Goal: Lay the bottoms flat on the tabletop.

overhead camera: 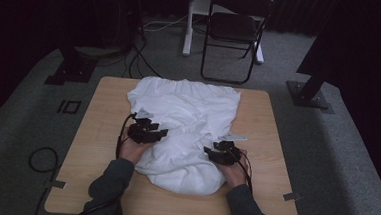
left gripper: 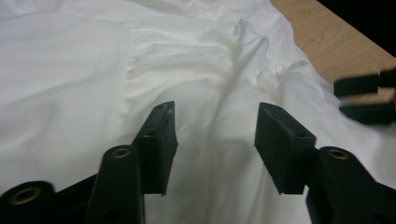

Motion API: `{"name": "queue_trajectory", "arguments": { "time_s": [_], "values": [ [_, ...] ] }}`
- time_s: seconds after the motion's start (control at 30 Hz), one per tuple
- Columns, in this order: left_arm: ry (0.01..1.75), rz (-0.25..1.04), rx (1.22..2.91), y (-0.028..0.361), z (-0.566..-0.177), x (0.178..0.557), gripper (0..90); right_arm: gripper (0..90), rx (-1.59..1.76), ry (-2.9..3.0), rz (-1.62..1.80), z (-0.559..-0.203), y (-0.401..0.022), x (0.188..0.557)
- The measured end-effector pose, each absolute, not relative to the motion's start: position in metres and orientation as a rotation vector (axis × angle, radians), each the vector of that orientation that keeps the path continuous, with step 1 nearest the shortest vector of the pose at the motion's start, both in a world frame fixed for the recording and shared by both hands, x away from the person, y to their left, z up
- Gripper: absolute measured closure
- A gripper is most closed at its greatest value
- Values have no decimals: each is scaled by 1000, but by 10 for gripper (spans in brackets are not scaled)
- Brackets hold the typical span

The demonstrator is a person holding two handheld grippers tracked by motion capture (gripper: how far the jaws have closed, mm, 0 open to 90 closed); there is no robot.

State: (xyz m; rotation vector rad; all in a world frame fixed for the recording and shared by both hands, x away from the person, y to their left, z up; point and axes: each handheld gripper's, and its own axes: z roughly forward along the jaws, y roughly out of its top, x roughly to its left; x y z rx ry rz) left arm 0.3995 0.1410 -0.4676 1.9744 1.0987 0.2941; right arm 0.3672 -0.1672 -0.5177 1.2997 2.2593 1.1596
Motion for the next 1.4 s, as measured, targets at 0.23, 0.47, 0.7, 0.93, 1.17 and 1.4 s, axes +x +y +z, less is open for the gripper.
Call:
{"name": "queue_trajectory", "arguments": {
  "time_s": [0.23, 0.47, 0.7, 0.93, 1.17, 1.4],
  "values": [
    [1110, 250, 2095, 100, -480, 421, 436, 742, 1216, 2378, 1139, -526, -159, 357],
    [1147, 226, 2076, 111, -487, 410, 872, 708, 1198, 2371, 1156, -523, -165, 353],
    [1167, 310, 1981, 159, -480, 363, 887, 661, 1304, 2263, 1139, -520, -182, 361],
    [1277, 350, 1936, 216, -491, 321, 889, 657, 1293, 2251, 1102, -521, -178, 363],
    [1430, 349, 1885, 264, -509, 288, 889, 645, 1280, 2251, 1085, -522, -169, 369],
    [1484, 347, 1891, 272, -519, 280, 868, 642, 1284, 2267, 1068, -528, -162, 373]
  ]
}}
